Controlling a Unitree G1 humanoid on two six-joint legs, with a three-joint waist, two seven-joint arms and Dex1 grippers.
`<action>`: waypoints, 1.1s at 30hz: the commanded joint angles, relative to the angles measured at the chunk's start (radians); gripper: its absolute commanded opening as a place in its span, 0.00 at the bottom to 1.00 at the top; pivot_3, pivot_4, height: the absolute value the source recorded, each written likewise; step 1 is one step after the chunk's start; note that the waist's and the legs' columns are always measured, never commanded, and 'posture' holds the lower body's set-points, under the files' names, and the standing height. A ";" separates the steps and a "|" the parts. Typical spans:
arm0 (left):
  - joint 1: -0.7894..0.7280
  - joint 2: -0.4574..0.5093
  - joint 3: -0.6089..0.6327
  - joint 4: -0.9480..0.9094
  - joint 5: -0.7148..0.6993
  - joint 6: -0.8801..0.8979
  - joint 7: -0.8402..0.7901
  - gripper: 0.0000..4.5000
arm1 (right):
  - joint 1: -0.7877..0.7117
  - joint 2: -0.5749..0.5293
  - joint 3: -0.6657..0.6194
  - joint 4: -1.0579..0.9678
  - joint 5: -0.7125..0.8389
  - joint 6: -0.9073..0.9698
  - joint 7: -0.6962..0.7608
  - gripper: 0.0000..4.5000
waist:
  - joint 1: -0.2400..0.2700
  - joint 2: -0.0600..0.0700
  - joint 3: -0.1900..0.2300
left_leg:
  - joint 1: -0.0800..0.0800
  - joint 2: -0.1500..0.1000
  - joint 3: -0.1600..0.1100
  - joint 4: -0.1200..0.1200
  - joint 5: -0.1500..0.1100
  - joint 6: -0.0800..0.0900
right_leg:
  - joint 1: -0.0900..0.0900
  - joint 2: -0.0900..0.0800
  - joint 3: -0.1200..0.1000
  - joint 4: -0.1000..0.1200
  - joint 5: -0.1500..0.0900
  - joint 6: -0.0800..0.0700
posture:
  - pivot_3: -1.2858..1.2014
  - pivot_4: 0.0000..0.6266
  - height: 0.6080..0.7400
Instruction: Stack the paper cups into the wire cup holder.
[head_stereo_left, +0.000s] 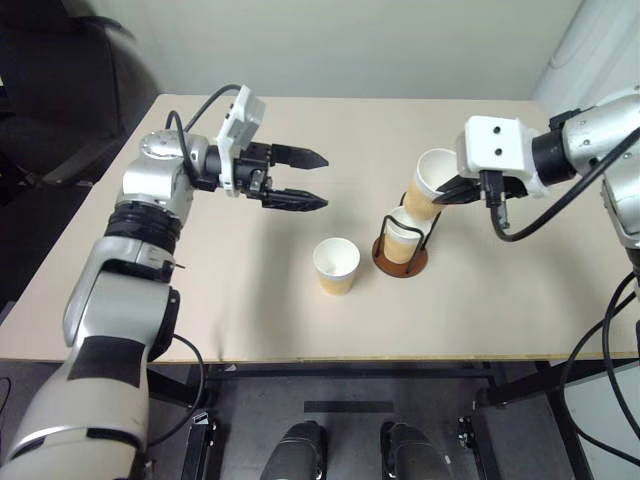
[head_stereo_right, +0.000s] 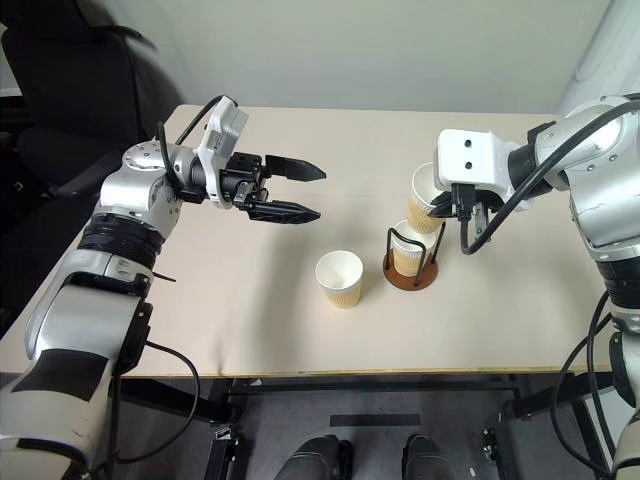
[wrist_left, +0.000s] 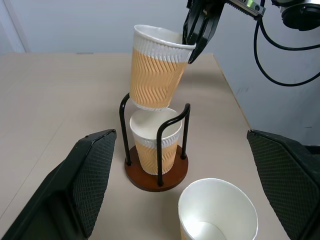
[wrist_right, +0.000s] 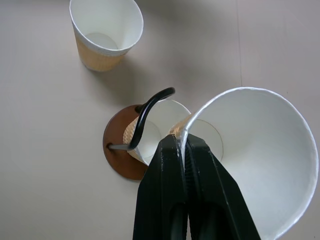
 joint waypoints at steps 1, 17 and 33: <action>-0.014 0.016 0.009 -0.039 -0.015 -0.002 -0.032 1.00 | 0.003 0.005 -0.010 -0.018 0.000 -0.011 0.011 0.01 | 0.000 0.000 0.000 | 0.000 0.000 0.000 0.000 0.000 0.000 | 0.000 0.000 0.000 0.000 0.000 0.000 | 0.52 0.24 1.00; -0.011 0.017 0.013 -0.034 -0.012 -0.011 -0.032 1.00 | 0.070 0.034 0.035 -0.046 -0.050 -0.073 0.033 0.01 | -0.001 0.000 0.000 | 0.000 0.000 0.000 0.000 0.001 -0.001 | 0.000 0.000 0.000 0.000 0.000 0.000 | 0.52 0.24 1.00; -0.008 0.012 0.019 -0.028 0.007 -0.022 -0.032 1.00 | 0.022 0.132 -0.047 -0.036 0.055 0.144 -0.021 0.60 | -0.002 0.000 0.000 | 0.000 0.000 -0.001 0.000 0.001 -0.001 | 0.000 0.000 0.000 0.000 -0.001 -0.002 | 0.52 0.24 1.00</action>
